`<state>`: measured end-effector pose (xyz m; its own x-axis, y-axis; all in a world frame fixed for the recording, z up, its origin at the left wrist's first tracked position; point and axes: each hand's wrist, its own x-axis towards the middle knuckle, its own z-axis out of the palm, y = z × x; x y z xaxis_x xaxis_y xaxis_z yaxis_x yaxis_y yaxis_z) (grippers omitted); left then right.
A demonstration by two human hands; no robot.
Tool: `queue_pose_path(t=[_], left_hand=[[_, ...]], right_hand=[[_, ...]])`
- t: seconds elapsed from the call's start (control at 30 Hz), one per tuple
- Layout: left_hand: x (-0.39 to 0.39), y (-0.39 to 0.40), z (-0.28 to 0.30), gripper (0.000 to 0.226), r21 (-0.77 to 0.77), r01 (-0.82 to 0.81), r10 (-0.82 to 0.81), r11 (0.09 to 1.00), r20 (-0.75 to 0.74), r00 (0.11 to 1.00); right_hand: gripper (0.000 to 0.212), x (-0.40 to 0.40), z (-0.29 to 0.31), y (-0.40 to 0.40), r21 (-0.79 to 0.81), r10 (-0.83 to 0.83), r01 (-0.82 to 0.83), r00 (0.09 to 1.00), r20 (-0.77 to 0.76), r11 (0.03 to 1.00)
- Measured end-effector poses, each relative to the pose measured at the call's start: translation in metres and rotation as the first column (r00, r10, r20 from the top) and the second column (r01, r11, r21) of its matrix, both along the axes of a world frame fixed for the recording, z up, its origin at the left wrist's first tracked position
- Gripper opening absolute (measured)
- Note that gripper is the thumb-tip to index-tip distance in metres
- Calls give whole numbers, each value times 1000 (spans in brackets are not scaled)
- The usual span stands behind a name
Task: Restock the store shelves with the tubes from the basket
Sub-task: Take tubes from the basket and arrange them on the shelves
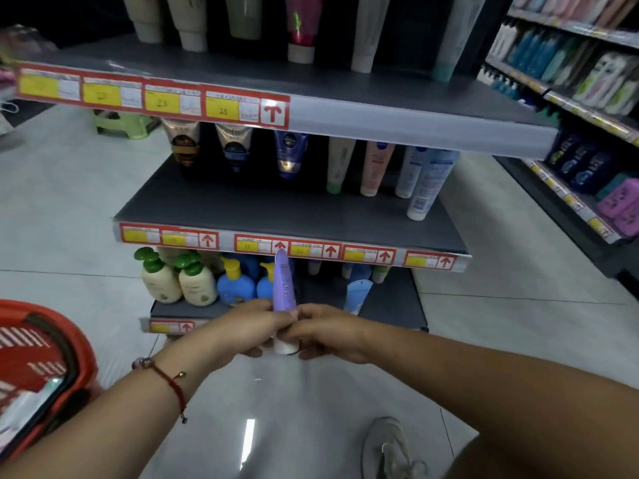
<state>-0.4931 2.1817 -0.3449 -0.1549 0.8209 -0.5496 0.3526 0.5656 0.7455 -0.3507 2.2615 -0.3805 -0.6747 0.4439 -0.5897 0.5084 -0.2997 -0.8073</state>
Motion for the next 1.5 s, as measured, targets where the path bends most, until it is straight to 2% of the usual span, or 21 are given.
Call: queue_pose_path(t=[0.07, 0.13, 0.17, 0.23, 0.37, 0.53, 0.63, 0.73, 0.9, 0.97, 1.07, 1.13, 1.2, 1.3, 1.33, 1.4, 1.5], left_hand=[[-14, -1, -7, 36, -39, 129, -134, 991, -221, 966], [-28, -3, -12, 57, -114, 215, -243, 970, -416, 877], [-36, -4, -14, 66, -154, 223, -270, 963, -472, 839], [-49, -6, -14, 67, -217, 236, -316, 947, -511, 799], [-65, -4, -13, 47, -271, 276, -376, 922, -460, 804], [-73, 3, -19, 53, -266, 301, -391, 916, -417, 821], [-77, 8, -23, 59, -261, 298, -384, 918, -395, 835], [-83, 13, -28, 57, -248, 290, -369, 924, -384, 847], [-84, 19, -38, 49, -222, 278, -343, 935, -361, 867], [-78, 22, -39, 46, -226, 278, -345, 933, -352, 870], [-71, 24, -40, 40, -207, 283, -340, 936, -337, 878], [-68, 23, -41, 46, -220, 295, -356, 930, -335, 872], [-67, 20, -42, 53, -242, 308, -376, 920, -327, 867], [-67, 15, -37, 54, -268, 300, -379, 916, -325, 866], [-69, 13, -36, 54, -275, 299, -382, 914, -330, 863], [-74, 9, -32, 57, -297, 290, -385, 910, -344, 857], [-82, -3, -25, 53, -287, 254, -354, 924, -384, 853]], right_hand=[[20, -13, -12, 1, 48, 1, -3, 998, 59, 999], [28, -24, -29, 6, 112, -41, 25, 989, 142, 993], [34, -29, -40, 11, 144, -80, 53, 978, 192, 988], [45, -36, -62, 23, 186, -187, 141, 948, 258, 972], [56, -47, -101, 56, 331, -354, 257, 892, 279, 908], [69, -60, -137, 94, 414, -459, 318, 835, 303, 853], [70, -66, -155, 114, 480, -490, 285, 783, 383, 830], [62, -72, -168, 135, 512, -535, 288, 722, 438, 809], [43, -80, -196, 147, 604, -508, 134, 697, 506, 785], [46, -83, -207, 147, 636, -492, 61, 690, 530, 769], [51, -85, -223, 155, 687, -533, 51, 673, 513, 725], [52, -84, -233, 164, 705, -538, 47, 682, 494, 708], [59, -83, -241, 169, 682, -530, 66, 684, 501, 729], [76, -83, -229, 159, 659, -556, 159, 698, 451, 735], [78, -81, -222, 153, 626, -605, 281, 693, 393, 727], [74, -76, -205, 133, 534, -716, 522, 648, 259, 665], [63, -71, -178, 92, 449, -743, 615, 642, 192, 648]])
